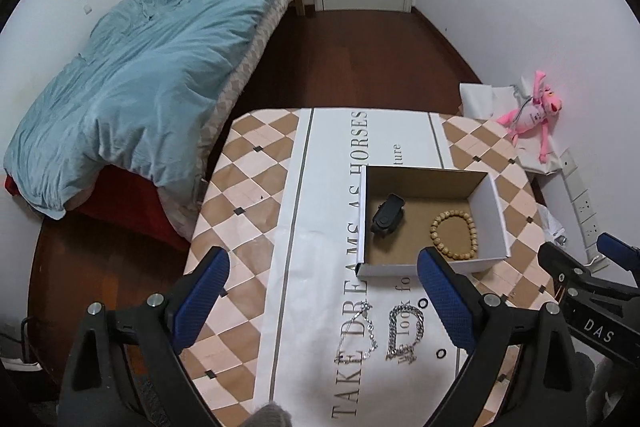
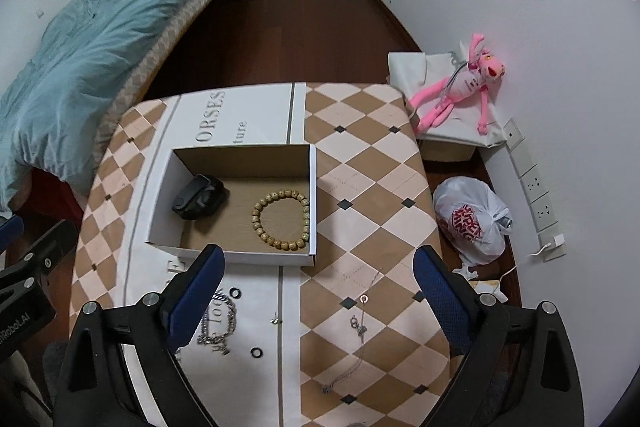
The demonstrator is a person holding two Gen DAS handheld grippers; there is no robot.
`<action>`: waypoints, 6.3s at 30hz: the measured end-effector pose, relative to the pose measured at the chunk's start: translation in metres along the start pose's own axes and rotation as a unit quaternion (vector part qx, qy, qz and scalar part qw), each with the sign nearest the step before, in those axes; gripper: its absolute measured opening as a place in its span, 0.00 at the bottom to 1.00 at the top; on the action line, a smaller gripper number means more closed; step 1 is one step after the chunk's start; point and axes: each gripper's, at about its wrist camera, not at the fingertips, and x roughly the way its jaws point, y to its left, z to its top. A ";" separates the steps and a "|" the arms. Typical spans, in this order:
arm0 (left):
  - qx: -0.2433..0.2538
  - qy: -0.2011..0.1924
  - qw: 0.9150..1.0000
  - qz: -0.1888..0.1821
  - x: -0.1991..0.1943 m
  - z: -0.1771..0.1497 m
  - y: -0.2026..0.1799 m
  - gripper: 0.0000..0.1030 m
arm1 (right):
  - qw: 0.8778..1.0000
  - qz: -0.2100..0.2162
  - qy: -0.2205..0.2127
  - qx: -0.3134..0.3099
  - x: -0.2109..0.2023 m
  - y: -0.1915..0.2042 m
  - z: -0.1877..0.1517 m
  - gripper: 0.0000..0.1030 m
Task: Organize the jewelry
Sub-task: 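Lift both open tools away from the box, then grasp the thick silver chain bracelet with the right tool while the left tool grasps the thin silver chain, then carry both chains into the cardboard box and open both tools, then lift both open tools away from the box, then grasp the silver pendant necklace with the right tool while the left tool grasps a black ring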
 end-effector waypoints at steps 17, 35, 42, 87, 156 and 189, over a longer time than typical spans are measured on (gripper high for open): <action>-0.019 0.037 0.999 0.024 0.028 -0.078 0.016 0.93 | 0.995 0.036 0.061 0.072 0.028 -0.042 -0.089 0.94; -0.037 0.104 0.987 0.118 0.097 -0.123 0.057 0.93 | 0.992 0.060 0.091 -0.057 0.128 0.081 -0.098 0.26; -0.033 0.118 0.989 0.080 0.096 -0.130 0.046 0.93 | 0.994 0.076 0.077 -0.026 0.116 0.055 -0.096 0.07; 0.022 0.031 0.986 -0.161 0.020 -0.033 -0.019 0.03 | 0.979 0.194 0.002 0.063 0.009 -0.039 -0.031 0.07; 0.013 -0.016 1.000 -0.023 0.016 -0.020 -0.021 0.95 | 1.000 0.012 -0.019 -0.011 0.014 -0.010 -0.017 0.98; 0.032 0.088 0.995 0.041 0.070 -0.138 -0.041 0.95 | 0.989 0.080 0.083 0.088 0.086 -0.051 -0.182 0.54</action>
